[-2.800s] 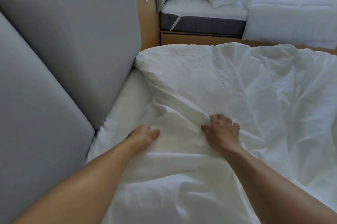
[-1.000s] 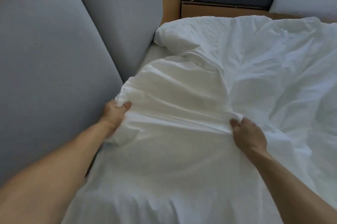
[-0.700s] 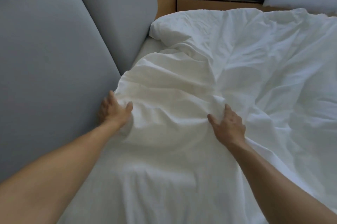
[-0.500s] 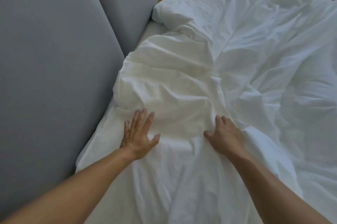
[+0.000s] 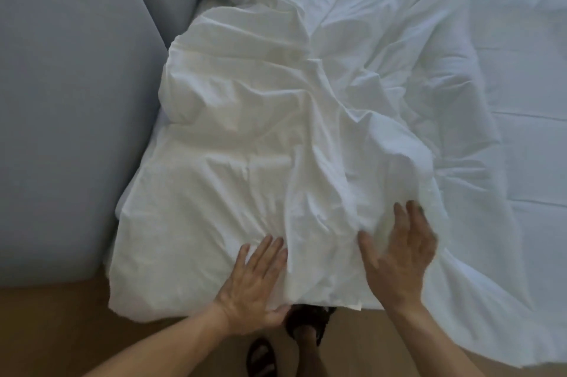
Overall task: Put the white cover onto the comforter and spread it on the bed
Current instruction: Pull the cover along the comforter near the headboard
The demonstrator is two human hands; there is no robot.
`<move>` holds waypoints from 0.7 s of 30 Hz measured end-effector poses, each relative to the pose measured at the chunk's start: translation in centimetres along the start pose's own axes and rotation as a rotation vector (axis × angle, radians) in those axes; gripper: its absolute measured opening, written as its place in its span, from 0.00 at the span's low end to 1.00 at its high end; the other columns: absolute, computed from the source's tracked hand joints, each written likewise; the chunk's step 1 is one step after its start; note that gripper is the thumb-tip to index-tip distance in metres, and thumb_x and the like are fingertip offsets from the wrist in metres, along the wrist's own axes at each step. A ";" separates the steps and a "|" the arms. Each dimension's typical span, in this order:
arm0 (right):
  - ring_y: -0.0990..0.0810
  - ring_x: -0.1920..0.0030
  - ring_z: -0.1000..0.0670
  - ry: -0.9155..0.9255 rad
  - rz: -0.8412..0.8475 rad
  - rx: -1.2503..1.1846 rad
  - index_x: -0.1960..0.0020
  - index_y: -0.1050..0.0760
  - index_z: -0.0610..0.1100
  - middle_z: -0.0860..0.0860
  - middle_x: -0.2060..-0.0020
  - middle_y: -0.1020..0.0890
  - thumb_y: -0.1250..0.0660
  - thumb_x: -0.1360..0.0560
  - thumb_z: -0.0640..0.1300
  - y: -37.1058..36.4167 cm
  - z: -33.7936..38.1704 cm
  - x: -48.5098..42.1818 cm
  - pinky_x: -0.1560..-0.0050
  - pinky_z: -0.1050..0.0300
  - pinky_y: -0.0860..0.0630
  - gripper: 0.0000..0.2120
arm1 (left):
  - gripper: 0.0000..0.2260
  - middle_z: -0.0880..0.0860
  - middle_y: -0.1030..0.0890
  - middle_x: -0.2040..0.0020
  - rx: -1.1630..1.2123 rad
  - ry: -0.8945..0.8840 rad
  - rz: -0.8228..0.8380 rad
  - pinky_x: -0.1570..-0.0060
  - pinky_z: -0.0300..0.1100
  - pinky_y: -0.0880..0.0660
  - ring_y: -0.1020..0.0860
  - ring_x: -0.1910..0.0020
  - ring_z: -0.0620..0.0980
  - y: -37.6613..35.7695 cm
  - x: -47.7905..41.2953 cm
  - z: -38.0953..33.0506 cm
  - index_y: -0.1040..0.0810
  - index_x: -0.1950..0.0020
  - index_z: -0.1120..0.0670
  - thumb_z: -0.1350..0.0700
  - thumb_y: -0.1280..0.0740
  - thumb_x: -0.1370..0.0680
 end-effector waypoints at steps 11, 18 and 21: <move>0.19 0.39 0.46 -0.676 0.328 -1.337 0.28 0.30 0.48 0.50 0.38 0.18 0.24 0.31 0.58 -4.6 -3.7 3.7 0.38 0.44 0.23 0.36 | 0.48 0.66 0.69 0.23 -0.458 0.318 0.341 0.33 0.76 0.50 0.62 0.23 0.70 -3.9 -5.8 0.4 0.72 0.24 0.59 0.44 0.36 0.21; 0.21 0.36 0.40 -0.551 0.642 -1.499 0.29 0.29 0.43 0.44 0.36 0.20 0.21 0.36 0.50 -5.0 -4.2 4.3 0.34 0.37 0.27 0.38 | 0.27 0.59 0.21 0.42 -0.062 0.084 0.134 0.56 0.51 0.23 0.19 0.50 0.63 2.7 -7.9 2.3 0.33 0.28 0.51 0.62 0.31 0.26; 0.22 0.36 0.38 -0.552 0.662 -1.637 0.30 0.28 0.42 0.41 0.36 0.20 0.24 0.34 0.48 -3.4 -3.1 3.5 0.34 0.35 0.28 0.34 | 0.29 0.55 0.16 0.53 0.003 -0.047 0.039 0.62 0.45 0.21 0.17 0.59 0.57 7.8 -7.5 3.4 0.26 0.38 0.49 0.66 0.23 0.34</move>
Point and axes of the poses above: each hand's wrist, its own x-axis away from the middle knuckle, its own y-axis out of the back of the hand, z = x × y, the point moved 6 cm from there along -x, towards the middle knuckle
